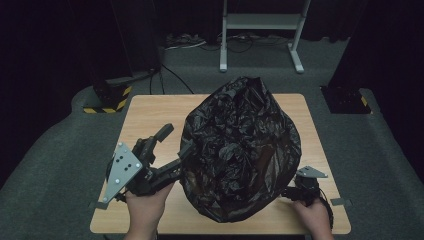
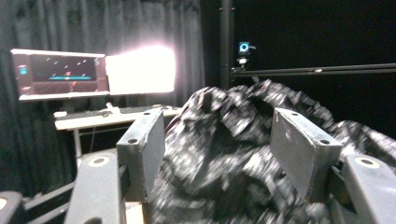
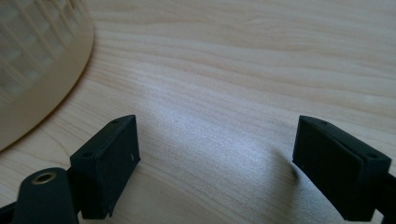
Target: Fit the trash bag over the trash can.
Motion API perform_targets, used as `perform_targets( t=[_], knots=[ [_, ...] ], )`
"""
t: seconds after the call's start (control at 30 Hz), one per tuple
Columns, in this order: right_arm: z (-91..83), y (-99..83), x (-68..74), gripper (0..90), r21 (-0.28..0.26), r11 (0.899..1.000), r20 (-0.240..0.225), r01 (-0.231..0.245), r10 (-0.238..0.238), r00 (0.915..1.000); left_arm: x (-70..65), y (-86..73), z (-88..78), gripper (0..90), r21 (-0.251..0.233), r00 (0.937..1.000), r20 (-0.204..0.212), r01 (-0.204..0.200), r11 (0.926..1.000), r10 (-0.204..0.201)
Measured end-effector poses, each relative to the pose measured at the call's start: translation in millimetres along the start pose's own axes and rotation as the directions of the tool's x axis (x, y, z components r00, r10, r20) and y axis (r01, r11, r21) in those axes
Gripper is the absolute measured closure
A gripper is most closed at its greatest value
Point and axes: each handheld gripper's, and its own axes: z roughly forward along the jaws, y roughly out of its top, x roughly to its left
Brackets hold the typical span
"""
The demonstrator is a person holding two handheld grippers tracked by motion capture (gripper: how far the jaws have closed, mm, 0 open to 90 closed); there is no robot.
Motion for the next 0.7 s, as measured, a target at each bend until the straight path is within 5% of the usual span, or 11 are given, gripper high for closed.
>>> perform_targets(
  t=[0.17,0.37,0.57,0.7],
  knots=[
    [-12.2,-5.2,0.6,14.2,-0.056,0.998,-0.03,0.005,-0.007,0.9995,4.9,-18.8,-7.4,34.7,0.036,0.9996,-0.028,0.0,0.9994,0.001],
    [-49.7,2.0,7.0,14.6,-0.165,0.986,-0.038,-0.016,0.01,0.9992,10.5,-38.9,-14.0,34.6,0.053,0.9986,-0.049,0.022,0.9983,-0.019],
    [-98.1,23.0,14.3,14.9,-0.318,0.948,-0.017,-0.014,0.009,0.9998,11.9,-53.5,-17.1,34.9,0.063,0.9977,-0.055,0.042,0.9971,-0.039],
    [-127.2,36.8,19.8,15.0,-0.409,0.913,-0.003,0.009,-0.011,0.9999,12.3,-57.3,-19.5,33.7,0.063,0.997,-0.054,0.058,0.9963,-0.055]
  ],
)
